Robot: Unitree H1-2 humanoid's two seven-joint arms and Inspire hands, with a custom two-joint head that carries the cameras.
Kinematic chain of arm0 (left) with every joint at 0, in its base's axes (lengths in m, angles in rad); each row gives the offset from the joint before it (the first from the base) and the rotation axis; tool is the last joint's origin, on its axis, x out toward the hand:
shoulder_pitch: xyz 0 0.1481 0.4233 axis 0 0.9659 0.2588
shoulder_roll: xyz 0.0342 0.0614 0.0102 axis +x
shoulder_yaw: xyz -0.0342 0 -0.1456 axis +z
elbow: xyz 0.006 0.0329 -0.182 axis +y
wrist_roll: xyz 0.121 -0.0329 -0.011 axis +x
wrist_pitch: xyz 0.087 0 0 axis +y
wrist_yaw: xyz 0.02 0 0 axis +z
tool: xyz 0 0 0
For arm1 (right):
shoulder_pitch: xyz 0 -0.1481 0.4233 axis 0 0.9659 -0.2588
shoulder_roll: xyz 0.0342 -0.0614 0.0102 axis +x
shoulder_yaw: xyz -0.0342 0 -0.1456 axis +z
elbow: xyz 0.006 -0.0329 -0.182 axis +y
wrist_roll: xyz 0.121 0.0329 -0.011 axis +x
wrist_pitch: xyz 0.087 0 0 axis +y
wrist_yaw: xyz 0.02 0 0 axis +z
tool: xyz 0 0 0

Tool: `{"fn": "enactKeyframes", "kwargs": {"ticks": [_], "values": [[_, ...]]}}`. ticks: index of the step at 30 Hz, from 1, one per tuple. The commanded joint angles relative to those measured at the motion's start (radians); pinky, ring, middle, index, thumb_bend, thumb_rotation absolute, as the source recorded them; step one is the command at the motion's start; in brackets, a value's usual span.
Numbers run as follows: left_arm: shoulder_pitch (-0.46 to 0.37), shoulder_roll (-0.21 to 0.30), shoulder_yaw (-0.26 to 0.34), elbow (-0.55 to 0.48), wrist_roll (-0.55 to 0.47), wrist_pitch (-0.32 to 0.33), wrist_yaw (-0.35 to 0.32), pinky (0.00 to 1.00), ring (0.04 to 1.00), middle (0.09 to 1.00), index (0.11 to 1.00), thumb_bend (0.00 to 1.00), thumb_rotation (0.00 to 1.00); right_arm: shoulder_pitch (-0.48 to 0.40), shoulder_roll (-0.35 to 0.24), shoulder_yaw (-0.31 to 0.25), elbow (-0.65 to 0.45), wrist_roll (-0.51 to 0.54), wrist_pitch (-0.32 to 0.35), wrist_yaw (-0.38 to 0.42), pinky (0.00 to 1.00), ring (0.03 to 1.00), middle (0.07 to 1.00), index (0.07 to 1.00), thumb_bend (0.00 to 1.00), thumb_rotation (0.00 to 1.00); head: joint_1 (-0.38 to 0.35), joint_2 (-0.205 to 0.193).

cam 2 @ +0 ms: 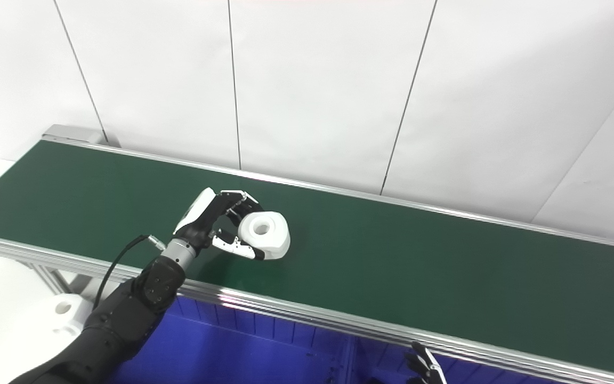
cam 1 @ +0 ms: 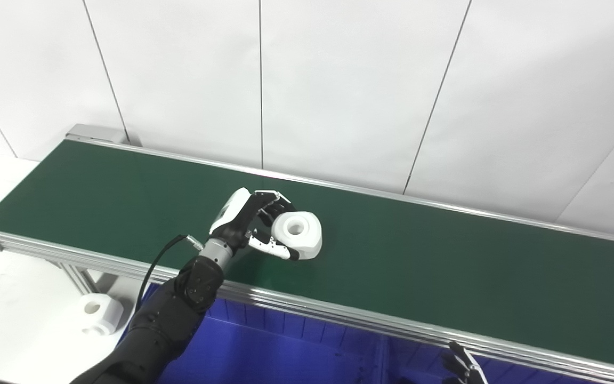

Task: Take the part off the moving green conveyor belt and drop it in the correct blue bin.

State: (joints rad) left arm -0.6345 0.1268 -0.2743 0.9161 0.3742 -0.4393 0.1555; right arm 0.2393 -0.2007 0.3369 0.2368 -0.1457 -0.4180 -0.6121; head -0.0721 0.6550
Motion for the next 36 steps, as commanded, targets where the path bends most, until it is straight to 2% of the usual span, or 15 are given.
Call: {"fn": "enactKeyframes", "kwargs": {"ticks": [1, 4, 7, 11, 16, 19, 26, 32, 36], "values": [[-0.008, 0.013, 0.022, -0.055, -0.034, -0.029, 0.007, 0.46, 0.536, 0.481, 0.513, 0.51, 0.00, 0.000, -0.007, 0.002, -0.029, -0.015, -0.052, -0.025, 0.72, 0.780, 0.781, 0.845, 0.76, 0.43, -0.010, 0.010], [0.040, 0.026, 0.050, -0.159, -0.068, -0.028, -0.024, 0.46, 0.535, 0.479, 0.515, 0.51, 0.00, 0.005, -0.002, 0.003, -0.040, 0.000, -0.052, -0.021, 0.72, 0.782, 0.784, 0.843, 0.76, 0.41, -0.024, 0.019], [0.120, 0.047, 0.073, -0.348, -0.105, 0.010, -0.081, 0.45, 0.526, 0.475, 0.516, 0.51, 0.00, 0.011, -0.001, 0.007, -0.054, -0.017, -0.052, -0.029, 0.72, 0.782, 0.785, 0.846, 0.77, 0.42, -0.069, 0.051], [0.240, 0.075, 0.089, -0.568, -0.172, 0.020, -0.167, 0.44, 0.500, 0.467, 0.521, 0.51, 0.00, 0.012, 0.006, 0.010, -0.071, -0.020, -0.052, -0.027, 0.72, 0.779, 0.773, 0.838, 0.79, 0.45, -0.119, 0.086], [0.359, 0.088, 0.086, -0.732, -0.193, 0.057, -0.233, 0.43, 0.483, 0.464, 0.521, 0.52, 0.00, 0.018, 0.022, 0.001, -0.095, -0.038, -0.052, -0.024, 0.71, 0.760, 0.767, 0.827, 0.82, 0.47, -0.169, 0.124], [0.436, 0.088, 0.062, -0.755, -0.163, 0.023, -0.253, 0.42, 0.480, 0.469, 0.520, 0.52, 0.00, 0.022, 0.033, -0.008, -0.104, -0.066, -0.052, -0.024, 0.72, 0.755, 0.767, 0.824, 0.81, 0.49, -0.179, 0.139], [0.514, 0.097, 0.007, -0.715, -0.118, -0.019, -0.302, 0.45, 0.508, 0.477, 0.511, 0.52, 0.00, 0.042, 0.060, -0.041, -0.133, -0.077, -0.052, 0.014, 0.71, 0.762, 0.760, 0.828, 0.83, 0.50, -0.205, 0.171], [0.543, 0.105, -0.037, -0.714, -0.045, 0.051, -0.338, 0.40, 0.474, 0.461, 0.521, 0.51, 0.00, 0.047, 0.079, -0.059, -0.134, -0.099, -0.052, 0.031, 0.70, 0.747, 0.753, 0.826, 0.83, 0.50, -0.233, 0.174], [0.547, 0.076, -0.055, -0.712, 0.007, 0.157, -0.348, 0.45, 0.507, 0.467, 0.519, 0.52, 0.00, 0.051, 0.088, -0.068, -0.128, -0.125, -0.052, 0.027, 0.70, 0.747, 0.753, 0.825, 0.82, 0.52, -0.236, 0.167]]}}
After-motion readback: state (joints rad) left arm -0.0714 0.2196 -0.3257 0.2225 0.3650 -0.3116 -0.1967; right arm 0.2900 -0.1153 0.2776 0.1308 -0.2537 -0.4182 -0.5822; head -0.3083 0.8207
